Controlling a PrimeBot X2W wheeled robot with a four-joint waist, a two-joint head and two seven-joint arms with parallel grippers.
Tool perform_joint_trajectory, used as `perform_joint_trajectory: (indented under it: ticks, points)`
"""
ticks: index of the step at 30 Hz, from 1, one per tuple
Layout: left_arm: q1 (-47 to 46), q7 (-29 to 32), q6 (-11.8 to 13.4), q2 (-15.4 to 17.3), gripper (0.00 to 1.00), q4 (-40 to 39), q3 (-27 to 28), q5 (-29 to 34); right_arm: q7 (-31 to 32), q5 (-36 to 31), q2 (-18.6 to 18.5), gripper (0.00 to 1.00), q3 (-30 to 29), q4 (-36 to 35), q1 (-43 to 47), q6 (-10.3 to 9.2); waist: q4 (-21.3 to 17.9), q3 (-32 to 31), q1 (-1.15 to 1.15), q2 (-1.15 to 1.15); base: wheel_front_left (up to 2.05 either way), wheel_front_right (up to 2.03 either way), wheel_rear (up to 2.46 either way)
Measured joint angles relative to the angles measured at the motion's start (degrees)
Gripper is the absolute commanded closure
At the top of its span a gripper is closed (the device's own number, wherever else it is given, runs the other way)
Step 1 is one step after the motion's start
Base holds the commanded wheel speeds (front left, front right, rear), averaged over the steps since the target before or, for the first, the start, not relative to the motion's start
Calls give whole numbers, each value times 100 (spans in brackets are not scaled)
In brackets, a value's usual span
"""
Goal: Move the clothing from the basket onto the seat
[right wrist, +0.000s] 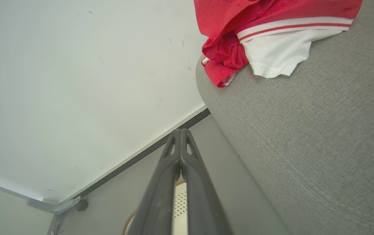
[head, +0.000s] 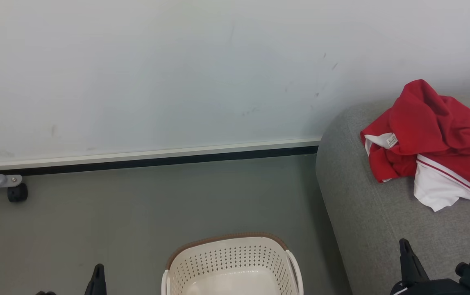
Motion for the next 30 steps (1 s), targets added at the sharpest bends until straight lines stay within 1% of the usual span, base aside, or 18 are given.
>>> perform_joint_trajectory:
  ticks: [4, 30]
  points:
    - [-65, 101, -87, -14, 100, 22, 56, -246, 92, 302, 37, 100, -101, 25, -37, 53, 8, 12, 0, 0, 0, 0, 0]
    - [-415, 619, -452, -172, 100, 152, 439, -2156, 625, 2218, 258, 100, -758, 174, -232, 448, 57, 91, 0, 0, 0, 0, 0]
